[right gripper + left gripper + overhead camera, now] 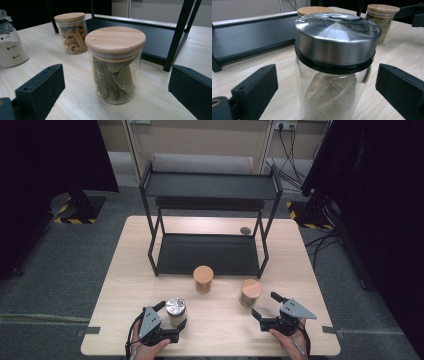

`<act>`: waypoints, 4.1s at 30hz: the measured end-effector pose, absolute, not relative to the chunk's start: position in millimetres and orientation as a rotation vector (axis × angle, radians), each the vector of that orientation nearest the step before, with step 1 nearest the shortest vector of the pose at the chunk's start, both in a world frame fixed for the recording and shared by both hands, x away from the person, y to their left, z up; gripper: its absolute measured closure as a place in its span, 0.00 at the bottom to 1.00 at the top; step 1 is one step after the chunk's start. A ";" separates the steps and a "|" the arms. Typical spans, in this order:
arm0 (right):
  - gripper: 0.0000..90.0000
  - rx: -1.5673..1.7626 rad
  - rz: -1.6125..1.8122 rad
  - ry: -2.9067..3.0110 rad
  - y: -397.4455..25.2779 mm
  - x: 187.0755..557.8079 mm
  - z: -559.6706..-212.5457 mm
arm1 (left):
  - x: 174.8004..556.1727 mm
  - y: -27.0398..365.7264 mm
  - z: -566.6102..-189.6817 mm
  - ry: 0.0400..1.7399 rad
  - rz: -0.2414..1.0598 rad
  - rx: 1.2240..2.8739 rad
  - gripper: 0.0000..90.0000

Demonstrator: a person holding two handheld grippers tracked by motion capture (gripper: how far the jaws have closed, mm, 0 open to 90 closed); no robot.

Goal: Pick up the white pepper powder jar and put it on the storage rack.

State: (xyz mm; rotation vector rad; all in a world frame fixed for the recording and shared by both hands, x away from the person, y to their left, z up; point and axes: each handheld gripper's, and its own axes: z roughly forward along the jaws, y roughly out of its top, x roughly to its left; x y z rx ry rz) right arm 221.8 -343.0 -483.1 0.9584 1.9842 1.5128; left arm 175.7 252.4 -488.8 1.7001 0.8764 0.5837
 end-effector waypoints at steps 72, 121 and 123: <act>0.01 0.958 1.516 1.980 -342.8 221.9 -483.6 | 189.6 241.1 -469.8 0.875 0.615 1.721 0.34; 0.01 0.963 1.521 1.974 -343.4 221.5 -484.3 | 203.8 245.8 -446.1 0.951 0.631 1.687 0.34; 0.01 0.963 1.522 1.974 -343.4 221.4 -484.3 | 204.7 245.1 -445.4 0.955 0.631 1.683 0.34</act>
